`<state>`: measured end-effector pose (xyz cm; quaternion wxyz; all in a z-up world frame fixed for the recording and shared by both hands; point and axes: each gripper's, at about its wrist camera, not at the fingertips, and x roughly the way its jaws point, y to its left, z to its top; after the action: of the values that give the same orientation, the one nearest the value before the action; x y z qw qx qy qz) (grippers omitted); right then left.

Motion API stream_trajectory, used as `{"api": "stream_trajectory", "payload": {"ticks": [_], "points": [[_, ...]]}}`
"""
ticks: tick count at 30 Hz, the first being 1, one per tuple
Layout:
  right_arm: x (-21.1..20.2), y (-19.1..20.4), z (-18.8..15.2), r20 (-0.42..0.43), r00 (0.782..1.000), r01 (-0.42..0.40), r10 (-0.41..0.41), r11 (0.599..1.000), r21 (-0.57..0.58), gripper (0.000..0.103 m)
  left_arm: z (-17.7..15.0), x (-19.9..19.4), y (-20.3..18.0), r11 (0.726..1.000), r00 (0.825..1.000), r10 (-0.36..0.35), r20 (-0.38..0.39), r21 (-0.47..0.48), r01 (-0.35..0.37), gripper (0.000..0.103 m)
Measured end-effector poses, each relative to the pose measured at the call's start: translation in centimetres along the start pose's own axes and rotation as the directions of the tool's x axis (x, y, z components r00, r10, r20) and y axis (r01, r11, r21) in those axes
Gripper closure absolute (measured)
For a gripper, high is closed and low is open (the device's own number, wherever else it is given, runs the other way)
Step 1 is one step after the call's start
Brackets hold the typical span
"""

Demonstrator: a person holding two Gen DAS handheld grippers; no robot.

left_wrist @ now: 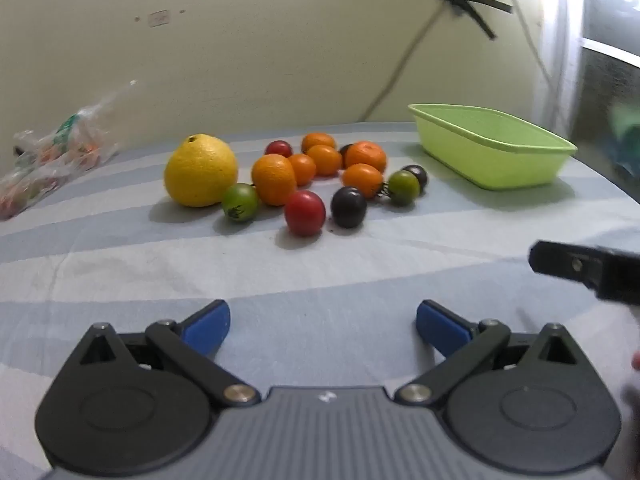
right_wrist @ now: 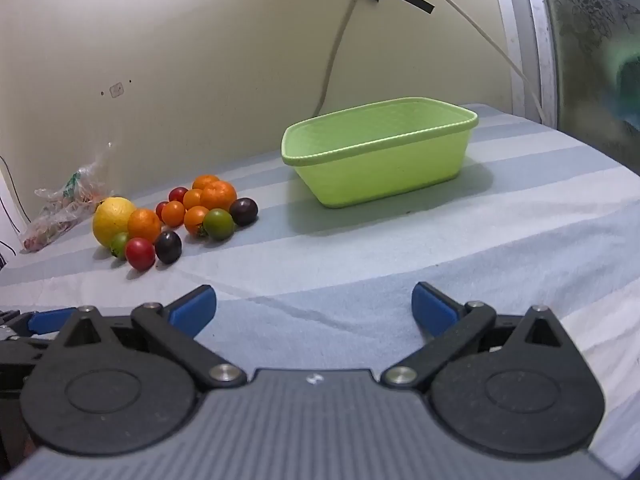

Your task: Organize fruits

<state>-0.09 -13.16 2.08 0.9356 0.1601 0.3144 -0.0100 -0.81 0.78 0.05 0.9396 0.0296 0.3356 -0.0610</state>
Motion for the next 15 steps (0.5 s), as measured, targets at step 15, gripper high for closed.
{"api": "stream_trajectory", "payload": {"ticks": [15], "points": [[-2.0,2.2,-0.6,0.089,0.994,-0.049,0.061,0.990,-0.130,0.016,-0.6,-4.4,2.8,1.000,0.979,-0.004,0.205,0.004,0.004,0.000]]}}
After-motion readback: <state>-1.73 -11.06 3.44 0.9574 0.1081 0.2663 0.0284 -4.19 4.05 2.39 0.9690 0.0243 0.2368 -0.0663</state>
